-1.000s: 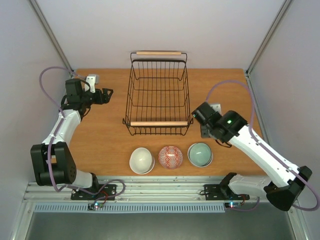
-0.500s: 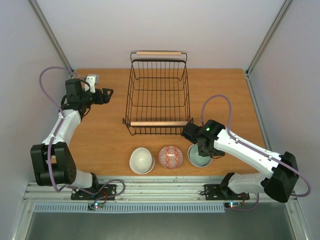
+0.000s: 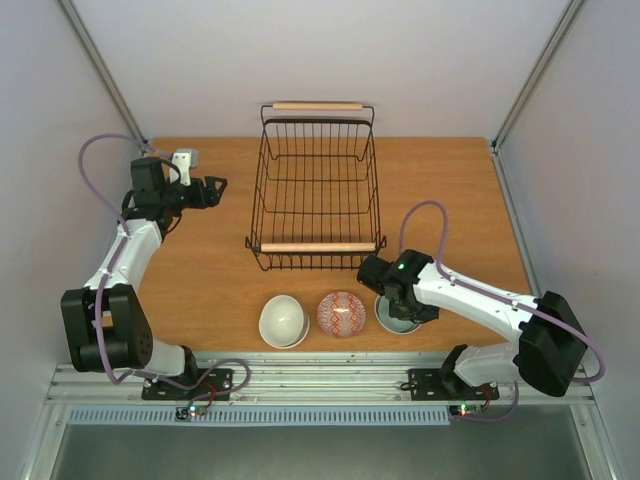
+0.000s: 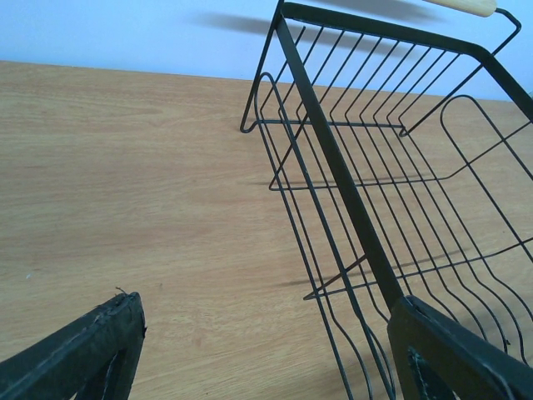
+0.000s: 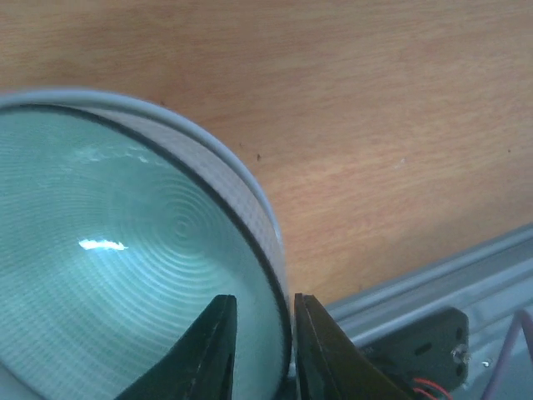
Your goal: Load the bowls into the dish rack
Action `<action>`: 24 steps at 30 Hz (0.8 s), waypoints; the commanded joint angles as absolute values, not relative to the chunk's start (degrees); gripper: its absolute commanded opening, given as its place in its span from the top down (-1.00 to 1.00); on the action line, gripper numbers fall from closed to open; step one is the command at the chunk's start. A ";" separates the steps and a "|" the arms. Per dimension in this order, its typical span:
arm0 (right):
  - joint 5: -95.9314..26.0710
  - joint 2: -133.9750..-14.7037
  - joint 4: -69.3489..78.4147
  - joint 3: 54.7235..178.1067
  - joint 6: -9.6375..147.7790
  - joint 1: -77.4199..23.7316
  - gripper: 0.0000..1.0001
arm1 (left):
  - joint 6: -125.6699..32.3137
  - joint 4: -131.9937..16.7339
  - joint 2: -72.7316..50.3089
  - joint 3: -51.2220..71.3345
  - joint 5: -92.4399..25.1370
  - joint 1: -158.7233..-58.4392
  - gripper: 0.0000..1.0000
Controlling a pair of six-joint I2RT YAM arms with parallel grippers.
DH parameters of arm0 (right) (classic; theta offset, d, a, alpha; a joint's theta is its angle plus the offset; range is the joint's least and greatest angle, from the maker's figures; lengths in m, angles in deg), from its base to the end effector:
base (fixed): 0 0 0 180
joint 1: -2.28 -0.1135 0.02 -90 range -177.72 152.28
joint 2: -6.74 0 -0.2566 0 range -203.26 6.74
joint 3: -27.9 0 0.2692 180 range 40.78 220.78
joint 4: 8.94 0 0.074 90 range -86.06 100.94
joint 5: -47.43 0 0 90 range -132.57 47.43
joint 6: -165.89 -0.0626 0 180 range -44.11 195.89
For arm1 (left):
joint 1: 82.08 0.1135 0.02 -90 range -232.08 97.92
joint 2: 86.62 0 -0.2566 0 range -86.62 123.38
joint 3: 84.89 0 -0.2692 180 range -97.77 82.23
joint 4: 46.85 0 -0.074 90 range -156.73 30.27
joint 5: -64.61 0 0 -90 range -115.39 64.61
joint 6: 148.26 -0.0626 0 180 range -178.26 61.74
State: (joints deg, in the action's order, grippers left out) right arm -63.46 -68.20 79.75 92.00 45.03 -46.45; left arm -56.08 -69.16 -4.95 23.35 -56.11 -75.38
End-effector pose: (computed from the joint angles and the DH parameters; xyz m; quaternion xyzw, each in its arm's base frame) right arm 0.1459 0.1324 0.1800 -0.1671 0.9658 -0.1911 0.0529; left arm 0.3574 0.0098 0.2529 0.0622 0.8516 -0.2134 0.4747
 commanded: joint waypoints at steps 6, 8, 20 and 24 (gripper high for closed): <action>-66.62 -68.16 82.15 91.52 38.72 -47.06 0.98 | -55.56 -67.54 -6.08 23.16 -57.21 -75.49 -0.61; -68.00 -66.78 84.53 92.28 36.79 -47.64 0.98 | -55.58 -67.56 -6.17 23.17 -57.28 -75.54 -0.61; -81.21 -58.97 97.65 109.78 35.69 -49.83 0.98 | -55.25 -68.00 -6.89 22.75 -58.35 -75.49 -0.61; -87.56 -60.99 99.14 117.73 39.00 -49.84 0.98 | -56.00 -69.78 -7.15 21.76 -61.62 -75.52 -0.60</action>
